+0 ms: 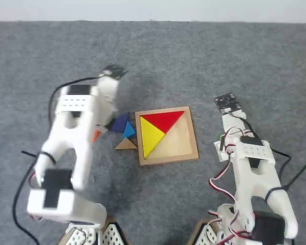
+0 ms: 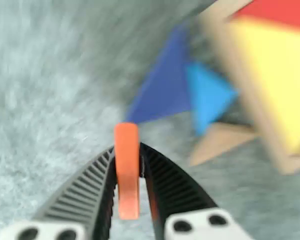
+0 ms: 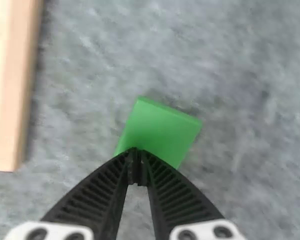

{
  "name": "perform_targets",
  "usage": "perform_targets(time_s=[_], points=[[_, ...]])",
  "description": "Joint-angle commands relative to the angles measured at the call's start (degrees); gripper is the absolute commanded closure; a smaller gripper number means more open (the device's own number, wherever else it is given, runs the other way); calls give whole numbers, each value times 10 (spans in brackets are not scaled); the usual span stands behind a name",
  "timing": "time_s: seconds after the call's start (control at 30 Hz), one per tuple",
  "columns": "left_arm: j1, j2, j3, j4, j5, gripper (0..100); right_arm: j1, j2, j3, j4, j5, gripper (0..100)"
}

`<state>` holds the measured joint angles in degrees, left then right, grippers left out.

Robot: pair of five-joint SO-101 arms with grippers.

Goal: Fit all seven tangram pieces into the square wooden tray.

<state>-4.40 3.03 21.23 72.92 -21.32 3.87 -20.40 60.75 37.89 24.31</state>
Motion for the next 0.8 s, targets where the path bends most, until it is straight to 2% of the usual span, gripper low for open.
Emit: perform_targets(time_s=[0.0, 0.13, 0.27, 0.53, 0.77], points=[[135, -69, -36, 13, 91, 988, 44, -73, -3, 39, -21, 991], [232, -18, -93, 11, 156, 988, 90, -176, 11, 85, -51, 990], [287, 83, -183, 13, 218, 988, 96, -251, 66, 61, -62, 991], [310, 274, -330, 14, 307, 987, 66, -271, 84, 58, -61, 991], [306, 344, -396, 14, 337, 950, 65, -271, 85, 55, -61, 990]])
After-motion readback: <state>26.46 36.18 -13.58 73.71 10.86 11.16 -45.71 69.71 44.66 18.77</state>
